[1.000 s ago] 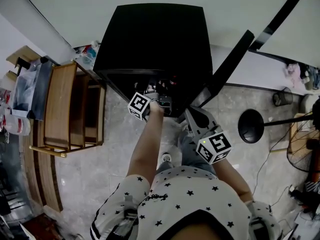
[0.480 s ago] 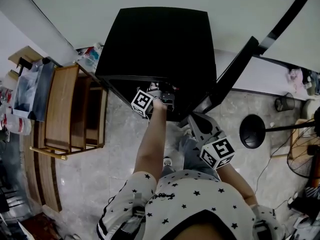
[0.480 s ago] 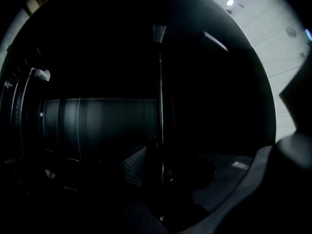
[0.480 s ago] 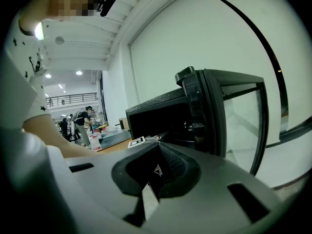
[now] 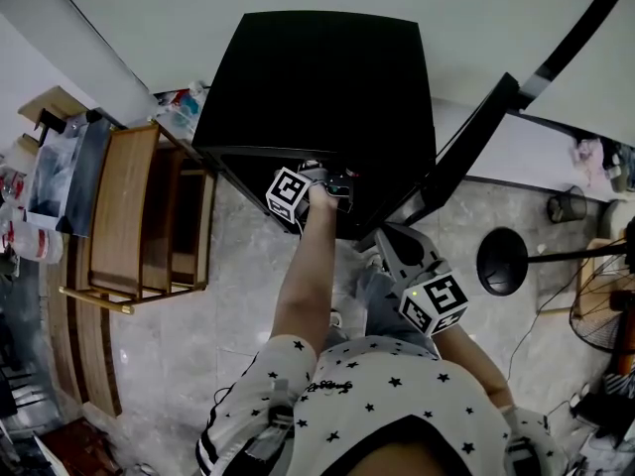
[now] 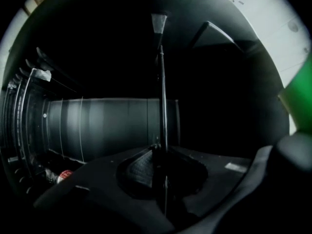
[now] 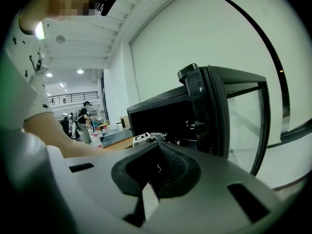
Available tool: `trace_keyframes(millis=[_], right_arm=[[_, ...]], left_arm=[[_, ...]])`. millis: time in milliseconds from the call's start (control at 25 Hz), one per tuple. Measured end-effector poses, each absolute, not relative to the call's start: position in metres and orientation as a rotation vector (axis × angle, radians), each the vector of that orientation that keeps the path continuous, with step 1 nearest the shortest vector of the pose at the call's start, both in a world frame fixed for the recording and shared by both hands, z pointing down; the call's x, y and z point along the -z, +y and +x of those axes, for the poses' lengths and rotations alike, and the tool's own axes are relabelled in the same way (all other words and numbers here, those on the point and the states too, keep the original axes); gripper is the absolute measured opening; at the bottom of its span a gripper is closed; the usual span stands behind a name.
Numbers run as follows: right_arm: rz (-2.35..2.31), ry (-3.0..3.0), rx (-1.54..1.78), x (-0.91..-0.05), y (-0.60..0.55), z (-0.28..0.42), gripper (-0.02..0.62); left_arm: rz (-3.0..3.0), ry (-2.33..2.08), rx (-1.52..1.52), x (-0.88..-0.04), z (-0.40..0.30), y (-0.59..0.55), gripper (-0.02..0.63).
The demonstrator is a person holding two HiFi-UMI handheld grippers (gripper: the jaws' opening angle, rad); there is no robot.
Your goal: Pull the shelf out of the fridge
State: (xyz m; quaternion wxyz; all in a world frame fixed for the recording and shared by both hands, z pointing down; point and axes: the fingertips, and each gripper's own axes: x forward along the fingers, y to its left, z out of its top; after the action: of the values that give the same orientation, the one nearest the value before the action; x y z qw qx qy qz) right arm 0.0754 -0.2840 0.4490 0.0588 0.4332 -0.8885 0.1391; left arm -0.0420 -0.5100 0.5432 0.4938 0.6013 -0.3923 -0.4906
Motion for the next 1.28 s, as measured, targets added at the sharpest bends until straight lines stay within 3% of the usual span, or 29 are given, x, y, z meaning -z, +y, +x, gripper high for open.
trace_keyframes(millis=[1280], right_arm=[[1.301,-2.724,-0.402,-0.439,-0.242,0.051,-0.006]], left_arm=[[1.416,-0.931,1.151,-0.546,-0.048,-0.445,0.029]])
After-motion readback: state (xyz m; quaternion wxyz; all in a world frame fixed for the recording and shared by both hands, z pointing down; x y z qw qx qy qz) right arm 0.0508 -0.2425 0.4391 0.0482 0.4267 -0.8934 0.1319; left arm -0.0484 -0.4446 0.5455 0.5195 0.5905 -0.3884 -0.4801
